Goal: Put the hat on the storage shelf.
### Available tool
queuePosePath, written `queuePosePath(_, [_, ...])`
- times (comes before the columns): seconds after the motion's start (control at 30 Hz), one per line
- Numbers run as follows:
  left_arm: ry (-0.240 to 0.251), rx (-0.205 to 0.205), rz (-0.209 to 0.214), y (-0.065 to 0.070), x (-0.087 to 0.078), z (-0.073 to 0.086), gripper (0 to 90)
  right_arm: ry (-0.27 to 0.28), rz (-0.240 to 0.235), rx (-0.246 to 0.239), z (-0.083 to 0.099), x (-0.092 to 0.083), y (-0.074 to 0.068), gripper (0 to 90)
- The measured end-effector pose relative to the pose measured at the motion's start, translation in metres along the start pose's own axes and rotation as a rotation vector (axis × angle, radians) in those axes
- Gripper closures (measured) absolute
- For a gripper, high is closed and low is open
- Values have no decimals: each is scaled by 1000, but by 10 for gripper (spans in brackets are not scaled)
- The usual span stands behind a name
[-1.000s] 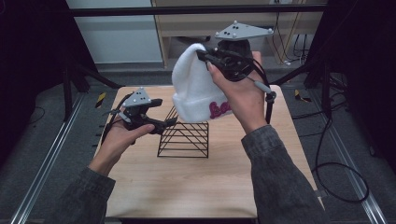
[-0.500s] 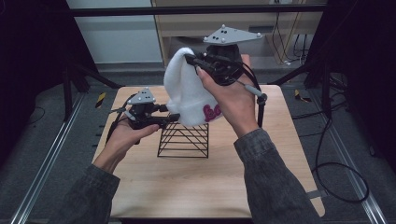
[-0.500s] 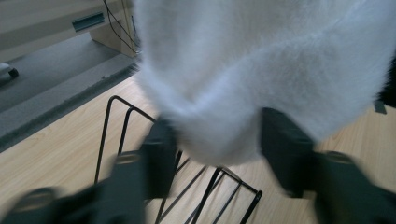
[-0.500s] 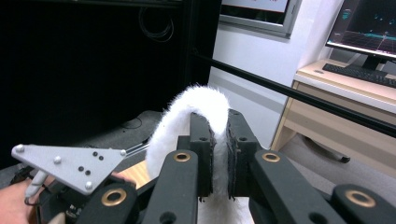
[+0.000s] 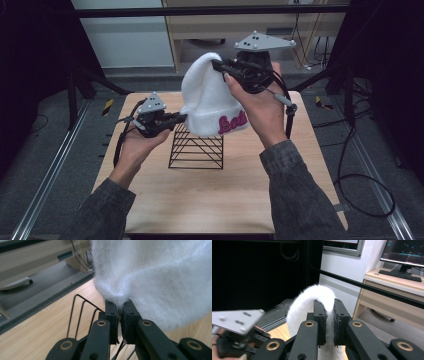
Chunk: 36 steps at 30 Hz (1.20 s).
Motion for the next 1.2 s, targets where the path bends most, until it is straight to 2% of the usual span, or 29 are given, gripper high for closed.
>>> queuePosePath(0.1, [4, 4, -16, -3, -7, -2, 848, 0, 11, 10, 2, 1, 4, 835])
queuePosePath(0.27, [30, -14, -29, -9, -23, -6, 850, -29, 38, 16, 13, 7, 11, 834])
queuePosePath(0.53, [9, 16, -56, -14, -41, -4, 852, -69, 49, 43, 33, 19, 16, 833])
queuePosePath(0.7, [-8, 13, -69, -20, -38, 0, 852, -94, 52, 50, 44, 27, 17, 833])
queuePosePath(0.87, [-38, -5, -87, -34, -31, 10, 852, -122, 49, 59, 58, 36, 18, 833])
queuePosePath(1.07, [-62, -16, -87, -39, -26, 19, 854, -141, 46, 71, 69, 40, 19, 833])
queuePosePath(1.2, [-53, -54, -98, -46, -17, 22, 855, -141, 44, 80, 72, 43, 20, 834])
Point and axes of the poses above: each handheld gripper's, and its own axes: x roughly forward along the jaws, z roughly out of its underside, y roughly to its right, the point moved 3 cm from there along x, roughly forward along the jaws, and after that the axes turned 12 degrees about y, right-handed, at the moved point
